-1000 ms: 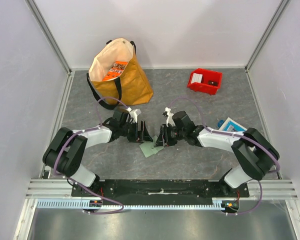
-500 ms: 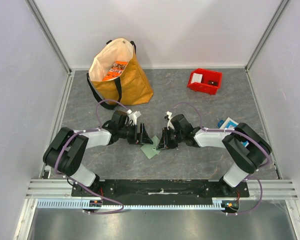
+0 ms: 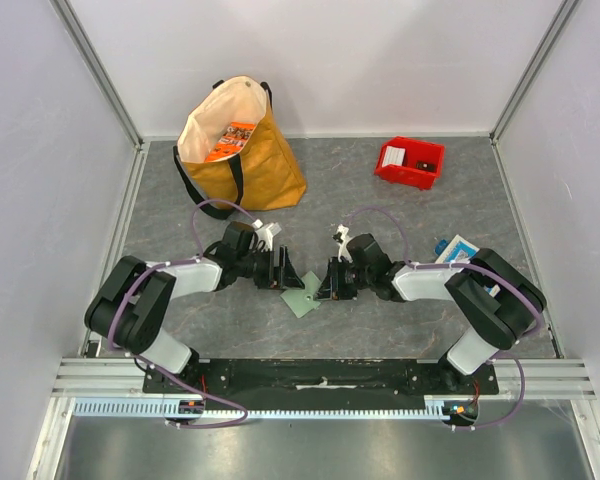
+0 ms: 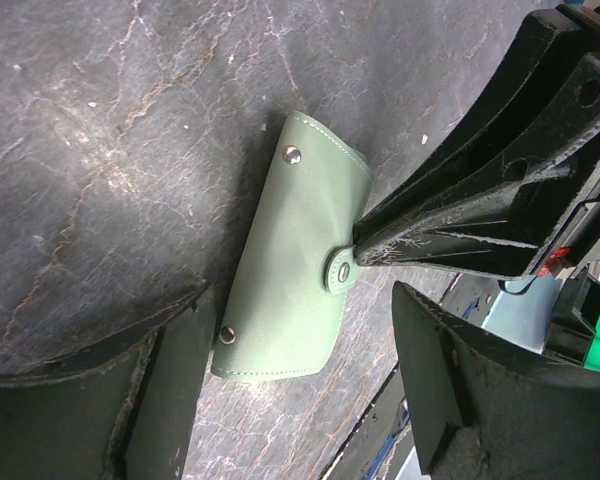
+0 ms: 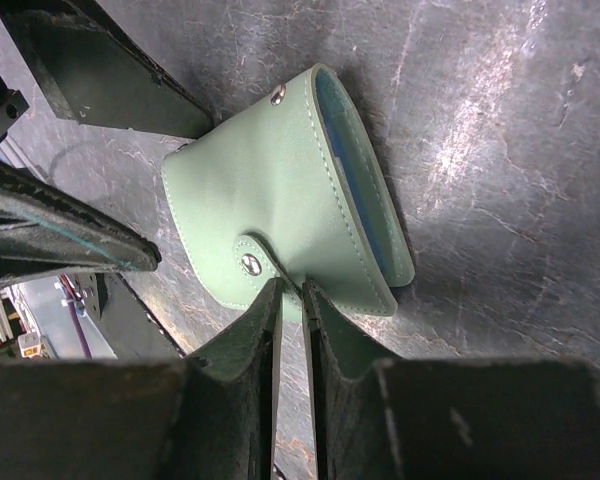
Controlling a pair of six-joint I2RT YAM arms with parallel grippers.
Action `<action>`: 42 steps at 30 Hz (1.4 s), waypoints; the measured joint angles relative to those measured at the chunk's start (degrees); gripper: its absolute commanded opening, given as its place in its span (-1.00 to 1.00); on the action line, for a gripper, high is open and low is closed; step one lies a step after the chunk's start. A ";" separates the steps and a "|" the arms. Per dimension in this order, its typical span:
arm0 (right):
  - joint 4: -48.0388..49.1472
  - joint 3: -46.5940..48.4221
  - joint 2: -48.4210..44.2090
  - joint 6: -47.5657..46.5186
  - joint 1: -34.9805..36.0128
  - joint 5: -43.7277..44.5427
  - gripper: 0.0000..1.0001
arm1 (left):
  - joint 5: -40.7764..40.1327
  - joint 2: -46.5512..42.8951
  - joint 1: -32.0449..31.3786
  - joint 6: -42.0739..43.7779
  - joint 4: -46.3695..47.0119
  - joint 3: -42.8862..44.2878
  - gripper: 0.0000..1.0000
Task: Put the credit cards into the card holder
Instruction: Open the card holder at the center of the board.
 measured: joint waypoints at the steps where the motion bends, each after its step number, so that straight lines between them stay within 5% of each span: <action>1: 0.20 -0.09 0.09 0.00 0.00 0.00 -0.57 | 0.26 0.20 0.02 0.02 0.04 0.00 0.44; 6: 2.60 -1.38 0.35 0.59 -0.13 -0.22 -0.57 | 1.66 1.95 0.33 0.02 0.70 0.00 0.05; 12: 5.75 -2.86 0.39 1.33 -0.15 -0.22 -0.57 | 4.74 4.13 0.37 -0.02 1.55 -0.39 -0.03; 17: 7.10 -3.50 0.42 1.57 -0.17 -0.24 -0.55 | 6.78 5.29 0.31 -0.07 2.03 -0.96 -0.51; 23: 7.87 -3.74 -0.72 0.55 -0.09 -0.57 -0.34 | 6.58 5.77 0.22 0.02 0.26 -0.15 -0.83; 28: 4.33 -3.67 -3.39 -4.35 0.48 0.52 -0.08 | 6.36 6.73 0.04 1.86 -4.48 2.84 -0.91; 42: -5.33 2.27 -3.13 -15.69 0.00 -2.58 -0.07 | 6.23 8.48 0.24 4.09 -6.97 4.72 -0.97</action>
